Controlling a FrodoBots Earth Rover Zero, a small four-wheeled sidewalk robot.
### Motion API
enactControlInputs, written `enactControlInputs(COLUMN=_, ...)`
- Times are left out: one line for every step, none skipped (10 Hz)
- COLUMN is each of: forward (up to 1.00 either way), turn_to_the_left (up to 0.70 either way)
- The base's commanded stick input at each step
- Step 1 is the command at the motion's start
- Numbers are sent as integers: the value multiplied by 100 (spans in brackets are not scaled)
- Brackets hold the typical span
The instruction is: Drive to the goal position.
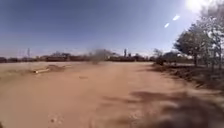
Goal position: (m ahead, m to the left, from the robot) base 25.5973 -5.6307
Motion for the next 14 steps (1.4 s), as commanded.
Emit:
enactControlInputs(forward=100, turn_to_the_left=0)
enactControlInputs(forward=100, turn_to_the_left=0)
enactControlInputs(forward=100, turn_to_the_left=0)
enactControlInputs(forward=100, turn_to_the_left=0)
enactControlInputs(forward=100, turn_to_the_left=0)
enactControlInputs(forward=100, turn_to_the_left=0)
enactControlInputs(forward=100, turn_to_the_left=0)
enactControlInputs(forward=100, turn_to_the_left=0)
enactControlInputs(forward=100, turn_to_the_left=0)
enactControlInputs(forward=100, turn_to_the_left=0)
enactControlInputs(forward=100, turn_to_the_left=0)
enactControlInputs(forward=100, turn_to_the_left=0)
enactControlInputs(forward=100, turn_to_the_left=0)
enactControlInputs(forward=100, turn_to_the_left=0)
